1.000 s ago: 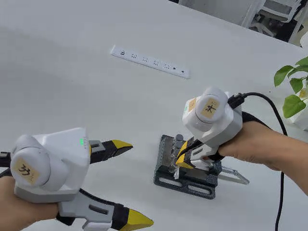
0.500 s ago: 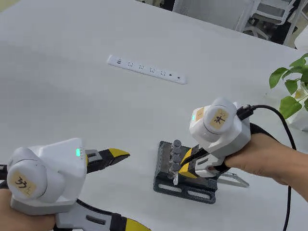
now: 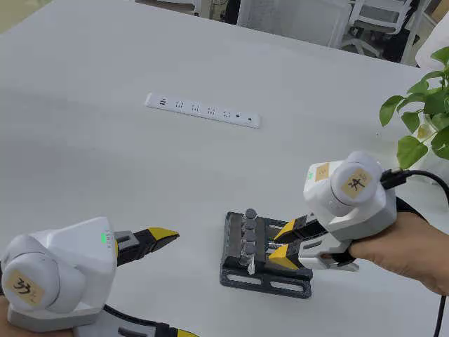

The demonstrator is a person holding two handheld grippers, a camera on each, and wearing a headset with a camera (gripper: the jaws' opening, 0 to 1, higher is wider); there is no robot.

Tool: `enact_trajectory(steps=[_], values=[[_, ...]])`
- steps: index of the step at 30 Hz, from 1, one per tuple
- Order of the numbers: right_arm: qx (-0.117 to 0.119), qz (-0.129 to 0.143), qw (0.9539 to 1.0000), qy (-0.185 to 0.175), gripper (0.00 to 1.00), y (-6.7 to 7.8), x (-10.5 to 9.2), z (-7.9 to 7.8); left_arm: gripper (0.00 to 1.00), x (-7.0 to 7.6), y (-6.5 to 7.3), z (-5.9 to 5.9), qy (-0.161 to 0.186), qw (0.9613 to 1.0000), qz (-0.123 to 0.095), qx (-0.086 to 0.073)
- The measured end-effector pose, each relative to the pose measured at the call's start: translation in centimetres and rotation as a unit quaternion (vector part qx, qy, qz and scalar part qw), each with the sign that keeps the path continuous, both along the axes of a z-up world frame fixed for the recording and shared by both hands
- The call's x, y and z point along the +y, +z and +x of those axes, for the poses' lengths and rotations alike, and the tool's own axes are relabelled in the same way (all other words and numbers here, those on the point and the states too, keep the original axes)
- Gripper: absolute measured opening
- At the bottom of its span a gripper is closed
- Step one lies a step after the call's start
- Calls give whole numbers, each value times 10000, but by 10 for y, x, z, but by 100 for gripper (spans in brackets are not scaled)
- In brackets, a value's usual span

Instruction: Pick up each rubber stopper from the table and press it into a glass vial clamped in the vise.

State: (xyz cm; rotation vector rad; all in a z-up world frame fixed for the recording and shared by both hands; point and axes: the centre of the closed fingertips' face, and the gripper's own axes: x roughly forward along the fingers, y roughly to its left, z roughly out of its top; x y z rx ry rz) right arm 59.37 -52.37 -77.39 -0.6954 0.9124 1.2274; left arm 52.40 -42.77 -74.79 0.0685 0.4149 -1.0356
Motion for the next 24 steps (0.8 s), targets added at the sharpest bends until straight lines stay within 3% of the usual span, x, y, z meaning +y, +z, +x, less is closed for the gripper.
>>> enact_trajectory(steps=[12, 24], values=[[-196, 646, 9960, -593, 24, 11, -28, -4, 93, -1, -3, -1, -74, 9998, 205, 8], [-420, 1491, 9811, -1162, 38, 15, -60, -14, 97, -5, -5, 1, -117, 9994, 321, 32]])
